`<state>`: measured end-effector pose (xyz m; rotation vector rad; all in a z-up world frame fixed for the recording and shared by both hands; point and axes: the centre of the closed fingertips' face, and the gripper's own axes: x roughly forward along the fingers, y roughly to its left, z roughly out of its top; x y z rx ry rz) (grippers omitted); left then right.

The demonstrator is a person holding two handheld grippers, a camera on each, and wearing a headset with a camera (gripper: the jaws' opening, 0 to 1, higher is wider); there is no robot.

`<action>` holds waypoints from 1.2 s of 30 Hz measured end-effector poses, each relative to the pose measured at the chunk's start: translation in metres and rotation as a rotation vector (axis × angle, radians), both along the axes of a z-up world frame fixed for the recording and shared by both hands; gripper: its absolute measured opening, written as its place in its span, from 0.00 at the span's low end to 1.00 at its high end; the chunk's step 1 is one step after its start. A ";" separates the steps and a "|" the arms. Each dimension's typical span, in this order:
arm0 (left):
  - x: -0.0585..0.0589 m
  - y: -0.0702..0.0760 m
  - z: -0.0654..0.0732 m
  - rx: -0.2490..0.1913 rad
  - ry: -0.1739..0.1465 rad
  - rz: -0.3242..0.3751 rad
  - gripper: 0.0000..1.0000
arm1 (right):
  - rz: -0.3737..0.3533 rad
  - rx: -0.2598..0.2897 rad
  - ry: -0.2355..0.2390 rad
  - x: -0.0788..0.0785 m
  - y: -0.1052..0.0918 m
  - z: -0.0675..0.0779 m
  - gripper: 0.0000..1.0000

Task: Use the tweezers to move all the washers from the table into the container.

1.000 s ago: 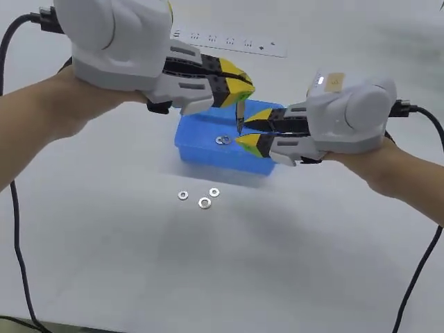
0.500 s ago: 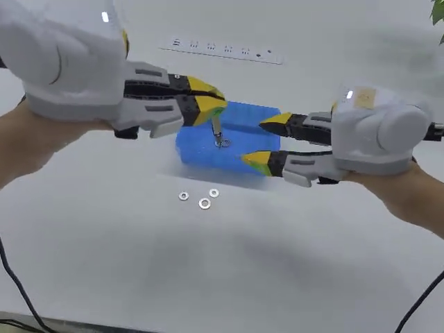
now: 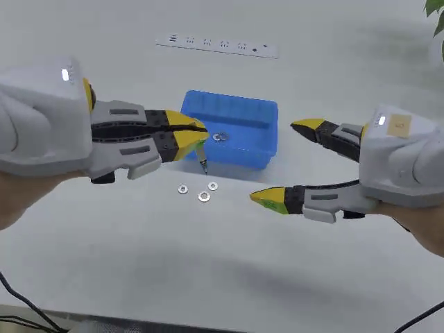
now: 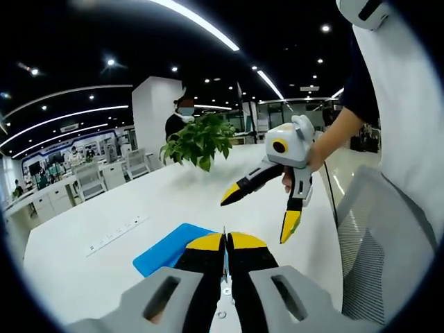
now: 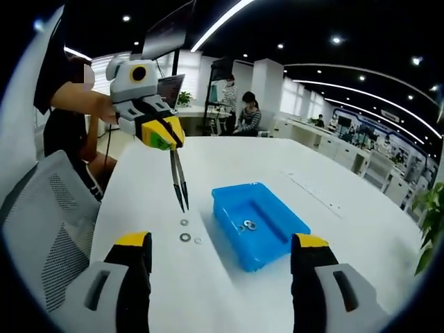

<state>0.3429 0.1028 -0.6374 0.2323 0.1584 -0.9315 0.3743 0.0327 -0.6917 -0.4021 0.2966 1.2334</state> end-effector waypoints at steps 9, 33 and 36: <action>-0.005 -0.003 -0.021 -0.007 0.036 0.000 0.05 | -0.019 0.007 0.046 -0.016 -0.004 -0.008 1.00; 0.000 -0.004 -0.052 0.026 0.077 -0.002 0.05 | 0.046 -0.023 0.227 -0.054 0.010 -0.054 1.00; 0.001 -0.004 -0.054 0.028 0.079 -0.005 0.05 | 0.049 -0.013 0.232 -0.055 0.013 -0.052 1.00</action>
